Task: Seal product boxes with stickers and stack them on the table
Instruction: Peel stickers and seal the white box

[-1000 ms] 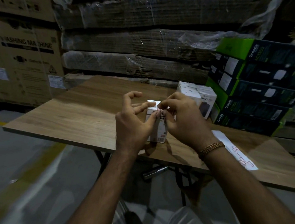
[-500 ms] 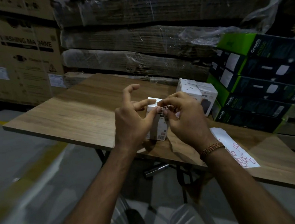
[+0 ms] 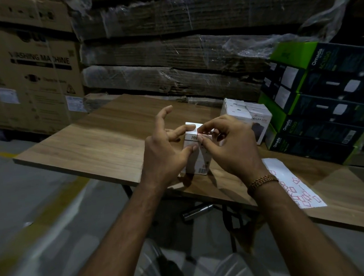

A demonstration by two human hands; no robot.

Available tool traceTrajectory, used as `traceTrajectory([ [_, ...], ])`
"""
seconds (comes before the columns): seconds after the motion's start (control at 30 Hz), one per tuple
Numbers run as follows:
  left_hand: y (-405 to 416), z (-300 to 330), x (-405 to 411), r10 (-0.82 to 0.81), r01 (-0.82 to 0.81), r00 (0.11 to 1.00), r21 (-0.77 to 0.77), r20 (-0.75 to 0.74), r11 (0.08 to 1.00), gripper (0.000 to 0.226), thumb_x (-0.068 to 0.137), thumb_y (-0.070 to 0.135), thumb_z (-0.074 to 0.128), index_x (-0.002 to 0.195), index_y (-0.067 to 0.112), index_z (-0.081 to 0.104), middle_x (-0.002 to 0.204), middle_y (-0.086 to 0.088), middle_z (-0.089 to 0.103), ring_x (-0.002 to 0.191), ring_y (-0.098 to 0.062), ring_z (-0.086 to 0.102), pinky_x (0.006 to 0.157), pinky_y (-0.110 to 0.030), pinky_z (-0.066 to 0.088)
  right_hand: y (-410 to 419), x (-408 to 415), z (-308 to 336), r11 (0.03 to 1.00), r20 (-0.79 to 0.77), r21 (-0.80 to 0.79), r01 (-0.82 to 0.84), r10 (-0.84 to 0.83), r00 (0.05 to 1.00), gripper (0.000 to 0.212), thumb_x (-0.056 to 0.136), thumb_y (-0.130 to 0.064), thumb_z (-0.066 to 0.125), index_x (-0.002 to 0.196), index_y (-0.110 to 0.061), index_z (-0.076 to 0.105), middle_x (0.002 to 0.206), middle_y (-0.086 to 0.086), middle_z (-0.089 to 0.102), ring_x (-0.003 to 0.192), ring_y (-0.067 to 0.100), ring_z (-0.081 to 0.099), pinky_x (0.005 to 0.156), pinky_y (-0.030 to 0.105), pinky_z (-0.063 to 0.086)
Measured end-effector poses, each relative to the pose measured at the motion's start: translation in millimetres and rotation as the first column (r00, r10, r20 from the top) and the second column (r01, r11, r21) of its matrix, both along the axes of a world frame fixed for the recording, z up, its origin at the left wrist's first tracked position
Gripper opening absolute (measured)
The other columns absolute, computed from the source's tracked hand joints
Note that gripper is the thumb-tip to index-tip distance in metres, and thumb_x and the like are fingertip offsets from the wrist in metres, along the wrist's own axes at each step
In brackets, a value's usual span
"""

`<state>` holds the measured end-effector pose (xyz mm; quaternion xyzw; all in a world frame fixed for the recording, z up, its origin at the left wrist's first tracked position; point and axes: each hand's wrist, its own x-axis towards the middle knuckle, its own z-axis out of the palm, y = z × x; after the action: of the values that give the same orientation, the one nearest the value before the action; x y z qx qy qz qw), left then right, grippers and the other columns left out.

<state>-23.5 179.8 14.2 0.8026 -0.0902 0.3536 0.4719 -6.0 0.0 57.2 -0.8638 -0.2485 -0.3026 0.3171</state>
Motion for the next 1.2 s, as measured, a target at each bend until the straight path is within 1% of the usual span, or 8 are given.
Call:
traceTrajectory([
  [0.1, 0.9, 0.4, 0.2, -0.010, 0.010, 1.000, 0.001, -0.002, 1.000, 0.113, 0.074, 0.026, 0.097, 0.163, 0.021, 0.028, 0.126, 0.011, 0.076, 0.121, -0.001, 0.065, 0.106, -0.022, 0.052, -3.9, 1.0, -1.4, 0.999, -0.013, -0.029, -0.016, 0.016, 1.000, 0.022, 0.088, -0.027, 0.084, 0.108, -0.024, 0.078, 0.110, -0.012, 0.066, 0.096, 0.000, 0.060, 0.074, 0.011, 0.048],
  [0.23, 2.2, 0.4, 1.2, 0.001, -0.001, 1.000, 0.012, -0.007, 1.000, 0.112, 0.075, 0.028, 0.097, 0.163, 0.021, 0.028, 0.124, 0.013, 0.077, 0.115, 0.001, 0.067, 0.095, -0.006, 0.048, 0.3, 2.7, -1.8, 0.999, -0.010, 0.039, -0.020, 0.021, 1.000, 0.019, 0.090, -0.038, 0.081, 0.104, -0.026, 0.077, 0.105, -0.012, 0.068, 0.092, 0.001, 0.062, 0.072, 0.020, 0.054],
  [0.37, 3.1, -0.2, 2.4, -0.001, 0.002, 1.000, 0.008, -0.012, 1.000, 0.112, 0.074, 0.027, 0.097, 0.163, 0.023, 0.028, 0.127, 0.010, 0.076, 0.120, -0.002, 0.067, 0.100, -0.018, 0.053, 2.6, 5.6, 0.3, 0.999, 0.003, 0.039, -0.012, 0.012, 1.000, 0.012, 0.090, -0.034, 0.082, 0.099, -0.026, 0.077, 0.099, -0.012, 0.068, 0.088, 0.002, 0.062, 0.073, 0.029, 0.059],
  [0.57, 1.6, -1.5, 3.1, -0.005, 0.005, 1.000, -0.006, -0.016, 1.000, 0.112, 0.073, 0.026, 0.098, 0.163, 0.023, 0.030, 0.127, 0.010, 0.076, 0.120, 0.003, 0.062, 0.089, 0.006, 0.038, -3.3, 7.0, 3.6, 0.998, -0.021, -0.056, -0.021, 0.019, 1.000, 0.018, 0.090, -0.029, 0.083, 0.106, -0.028, 0.075, 0.103, -0.012, 0.065, 0.090, 0.000, 0.060, 0.074, 0.024, 0.056],
  [0.7, 3.0, -1.3, 3.9, 0.002, -0.002, 1.000, 0.003, -0.011, 1.000, 0.111, 0.075, 0.028, 0.097, 0.163, 0.024, 0.031, 0.127, 0.012, 0.076, 0.119, 0.002, 0.064, 0.090, 0.002, 0.042, 0.4, 6.4, 1.5, 1.000, 0.000, 0.015, -0.009, 0.009, 1.000, 0.019, 0.087, -0.046, 0.083, 0.099, -0.032, 0.076, 0.096, -0.017, 0.066, 0.085, -0.001, 0.061, 0.069, 0.022, 0.053],
  [0.97, 5.5, -1.8, 6.3, -0.016, 0.017, 0.999, 0.016, -0.034, 1.000, 0.112, 0.073, 0.028, 0.098, 0.162, 0.026, 0.030, 0.129, 0.010, 0.076, 0.118, 0.001, 0.066, 0.088, -0.001, 0.046, -6.9, 8.8, 4.1, 0.998, -0.070, -0.038, -0.043, 0.040, 0.997, 0.019, 0.091, -0.027, 0.081, 0.109, -0.027, 0.076, 0.105, -0.012, 0.065, 0.092, 0.003, 0.062, 0.077, 0.030, 0.062],
  [1.1, 4.9, -2.2, 5.9, -0.006, 0.007, 1.000, 0.022, -0.018, 1.000, 0.110, 0.073, 0.032, 0.097, 0.162, 0.025, 0.031, 0.128, 0.011, 0.076, 0.116, 0.004, 0.064, 0.089, 0.002, 0.042, -4.2, 7.2, 3.5, 0.999, -0.049, 0.003, -0.046, 0.046, 0.998, 0.021, 0.088, -0.044, 0.082, 0.104, -0.031, 0.077, 0.100, -0.016, 0.066, 0.089, 0.001, 0.062, 0.072, 0.024, 0.057],
  [1.2, 4.6, -1.7, 4.6, -0.004, 0.004, 1.000, 0.022, -0.022, 1.000, 0.111, 0.073, 0.032, 0.098, 0.162, 0.025, 0.031, 0.127, 0.013, 0.076, 0.112, 0.009, 0.062, 0.089, 0.005, 0.039, -1.1, 6.6, 1.5, 0.999, -0.021, 0.022, -0.033, 0.034, 0.999, 0.022, 0.087, -0.039, 0.084, 0.105, -0.033, 0.074, 0.098, -0.019, 0.065, 0.087, -0.002, 0.062, 0.070, 0.020, 0.055],
])
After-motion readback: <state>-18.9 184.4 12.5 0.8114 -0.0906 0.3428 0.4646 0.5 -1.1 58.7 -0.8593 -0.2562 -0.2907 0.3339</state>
